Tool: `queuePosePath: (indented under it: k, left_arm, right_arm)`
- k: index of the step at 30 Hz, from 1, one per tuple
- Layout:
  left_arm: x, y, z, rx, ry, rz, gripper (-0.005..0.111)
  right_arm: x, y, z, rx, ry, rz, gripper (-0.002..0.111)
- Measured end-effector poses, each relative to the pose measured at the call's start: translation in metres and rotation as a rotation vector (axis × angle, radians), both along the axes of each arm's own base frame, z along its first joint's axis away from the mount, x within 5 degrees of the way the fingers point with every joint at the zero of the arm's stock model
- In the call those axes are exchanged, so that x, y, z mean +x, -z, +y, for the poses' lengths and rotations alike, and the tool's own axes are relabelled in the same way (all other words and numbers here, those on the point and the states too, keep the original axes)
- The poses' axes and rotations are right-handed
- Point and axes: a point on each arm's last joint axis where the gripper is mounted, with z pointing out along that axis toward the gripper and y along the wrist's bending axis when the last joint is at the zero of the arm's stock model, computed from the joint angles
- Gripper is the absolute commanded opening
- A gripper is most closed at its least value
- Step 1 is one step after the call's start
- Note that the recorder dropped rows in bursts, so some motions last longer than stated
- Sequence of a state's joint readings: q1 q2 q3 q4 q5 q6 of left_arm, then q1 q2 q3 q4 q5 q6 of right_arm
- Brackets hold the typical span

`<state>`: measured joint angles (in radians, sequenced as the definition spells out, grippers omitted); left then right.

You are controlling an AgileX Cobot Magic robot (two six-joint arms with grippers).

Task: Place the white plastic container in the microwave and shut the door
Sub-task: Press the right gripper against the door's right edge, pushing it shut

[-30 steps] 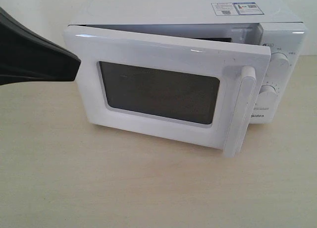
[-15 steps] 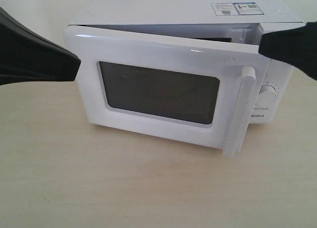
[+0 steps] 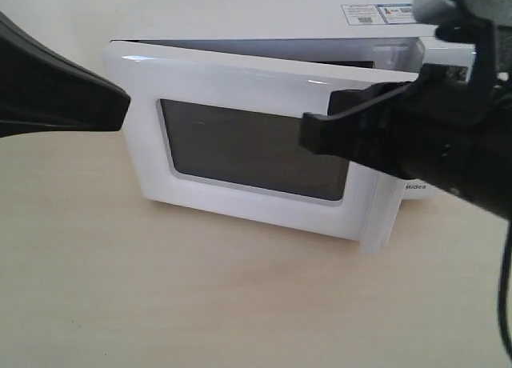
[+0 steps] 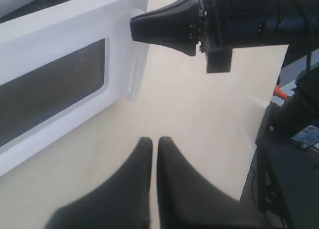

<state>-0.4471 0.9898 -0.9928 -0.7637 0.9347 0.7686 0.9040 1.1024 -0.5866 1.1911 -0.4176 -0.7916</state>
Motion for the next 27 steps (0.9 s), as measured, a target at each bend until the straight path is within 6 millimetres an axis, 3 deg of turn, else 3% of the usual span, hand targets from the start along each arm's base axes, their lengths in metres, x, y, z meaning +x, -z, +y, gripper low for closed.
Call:
queuePosePath:
  k: [4,16,22,27]
  left_arm:
    - [0.000,0.000,0.000,0.000,0.000,0.000,0.004]
    - [0.000,0.000,0.000,-0.002,-0.004,0.002,0.004]
    - [0.000,0.000,0.000,-0.002,-0.004,0.002,0.004]
    - [0.000,0.000,0.000,-0.002,-0.004,0.002,0.004]
  right_arm:
    - [0.002,0.013,0.017,-0.058,0.127,-0.094,0.000]
    - [0.020,0.055,0.032,-0.126,0.316,-0.120,0.000]
    - [0.026,0.056,0.033,-0.114,0.356,-0.150,0.000]
    - [0.043,0.049,0.028,-0.082,0.390,-0.125,0.000]
